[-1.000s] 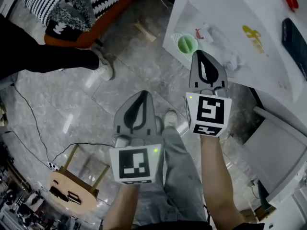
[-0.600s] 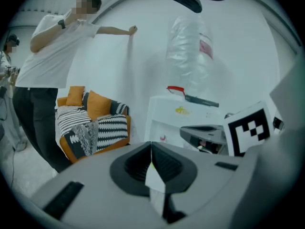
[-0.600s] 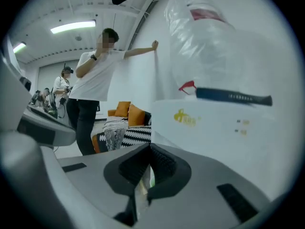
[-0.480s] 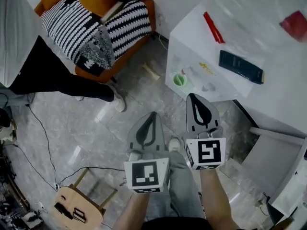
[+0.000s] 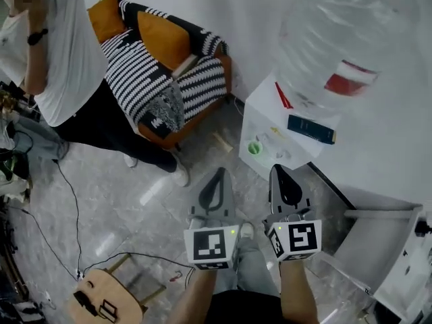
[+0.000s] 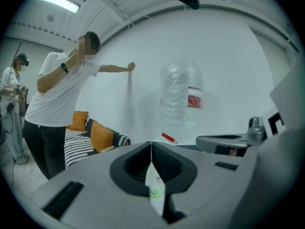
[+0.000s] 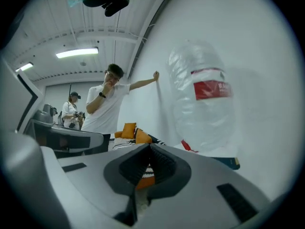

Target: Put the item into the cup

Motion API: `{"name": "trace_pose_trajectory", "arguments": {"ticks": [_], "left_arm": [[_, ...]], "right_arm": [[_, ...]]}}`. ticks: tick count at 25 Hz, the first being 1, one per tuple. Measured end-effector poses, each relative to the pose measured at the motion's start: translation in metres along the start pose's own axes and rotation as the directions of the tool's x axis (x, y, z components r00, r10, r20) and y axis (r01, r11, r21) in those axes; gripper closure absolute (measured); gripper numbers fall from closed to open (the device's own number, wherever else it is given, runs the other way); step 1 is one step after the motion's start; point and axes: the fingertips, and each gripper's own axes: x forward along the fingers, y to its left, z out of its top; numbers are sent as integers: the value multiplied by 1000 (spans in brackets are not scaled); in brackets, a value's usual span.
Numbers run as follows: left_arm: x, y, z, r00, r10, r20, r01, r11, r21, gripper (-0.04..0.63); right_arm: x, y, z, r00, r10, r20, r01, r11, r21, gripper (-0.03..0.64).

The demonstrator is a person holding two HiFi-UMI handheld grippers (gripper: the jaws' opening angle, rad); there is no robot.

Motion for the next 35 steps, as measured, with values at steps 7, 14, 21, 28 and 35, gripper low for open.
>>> {"name": "trace_pose_trajectory", "arguments": {"ticks": [7, 14, 21, 28, 35], "left_arm": [[-46, -27, 60, 992, -67, 104, 68, 998, -6, 581], [-68, -45, 99, 979, -108, 170, 98, 993, 66, 581], [-72, -49, 109, 976, -122, 182, 103, 989, 107, 581], [-69, -49, 116, 973, -116, 199, 94, 989, 114, 581], [-69, -52, 116, 973, -122, 196, 99, 987, 123, 581]], "right_arm": [[-49, 20, 76, 993, 38, 113, -40, 999, 19, 607], [-71, 36, 106, 988, 44, 148, -41, 999, -24, 607], [-69, 44, 115, 986, 68, 155, -60, 997, -57, 607], [-67, 40, 126, 982, 65, 178, -53, 996, -74, 607], [-67, 39, 124, 982, 62, 179, -52, 997, -63, 607]]}}
